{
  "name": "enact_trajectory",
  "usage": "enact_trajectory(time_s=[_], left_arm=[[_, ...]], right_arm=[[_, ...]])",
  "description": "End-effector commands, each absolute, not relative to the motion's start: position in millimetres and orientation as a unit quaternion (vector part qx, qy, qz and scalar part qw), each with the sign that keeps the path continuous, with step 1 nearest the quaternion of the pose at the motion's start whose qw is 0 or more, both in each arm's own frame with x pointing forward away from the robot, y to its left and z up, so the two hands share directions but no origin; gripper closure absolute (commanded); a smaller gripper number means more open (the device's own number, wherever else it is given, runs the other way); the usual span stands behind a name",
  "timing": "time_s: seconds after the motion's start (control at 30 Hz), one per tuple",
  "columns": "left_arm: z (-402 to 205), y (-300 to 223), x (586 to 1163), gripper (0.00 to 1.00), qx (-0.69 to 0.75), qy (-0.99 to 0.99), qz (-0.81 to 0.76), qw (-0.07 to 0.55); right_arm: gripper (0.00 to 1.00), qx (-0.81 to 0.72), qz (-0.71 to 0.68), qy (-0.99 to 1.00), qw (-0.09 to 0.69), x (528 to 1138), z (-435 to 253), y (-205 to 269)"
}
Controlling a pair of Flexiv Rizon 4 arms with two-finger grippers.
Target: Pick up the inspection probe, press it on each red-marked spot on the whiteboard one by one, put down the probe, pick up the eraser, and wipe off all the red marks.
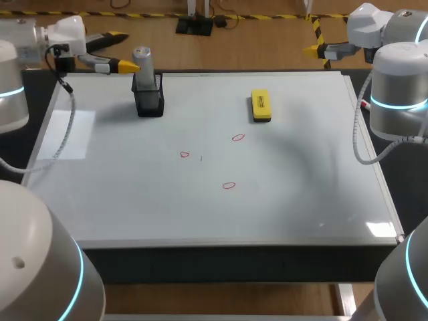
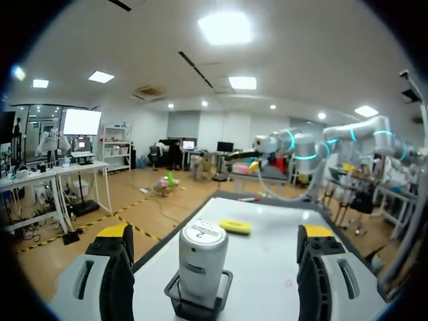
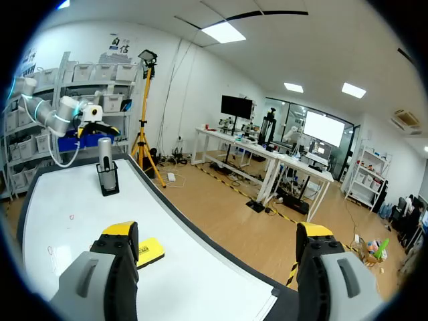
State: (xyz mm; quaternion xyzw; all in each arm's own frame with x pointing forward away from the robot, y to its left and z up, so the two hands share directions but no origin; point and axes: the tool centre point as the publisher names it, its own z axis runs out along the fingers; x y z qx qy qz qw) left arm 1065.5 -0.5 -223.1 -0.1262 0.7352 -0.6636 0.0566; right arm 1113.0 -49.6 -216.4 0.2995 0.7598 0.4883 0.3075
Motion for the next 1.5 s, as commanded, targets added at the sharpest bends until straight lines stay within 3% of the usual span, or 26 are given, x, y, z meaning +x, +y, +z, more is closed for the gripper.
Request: enact_trajectory(time_s=[0.03,0.33,0.9,1.5], left_arm=[[-233,-5,1074,0.00,-0.035,0.732,-0.680,-0.036],[-245,-24,1074,0.00,-0.005,0.718,-0.695,-0.050],[-262,-47,1078,0.00,-0.027,0.700,-0.713,-0.013],[-273,-51,1081,0.00,-0.028,0.687,-0.726,-0.014]], right_arm=[[0.00,0.300,0.488,0.760,0.307,1113,-216,-50],[0.00,0.300,0.488,0.760,0.307,1113,-216,-50],[0.00,0.300,0.488,0.760,0.307,1113,-216,-50],[0.00,0.300,0.488,0.760,0.307,1113,-216,-50]])
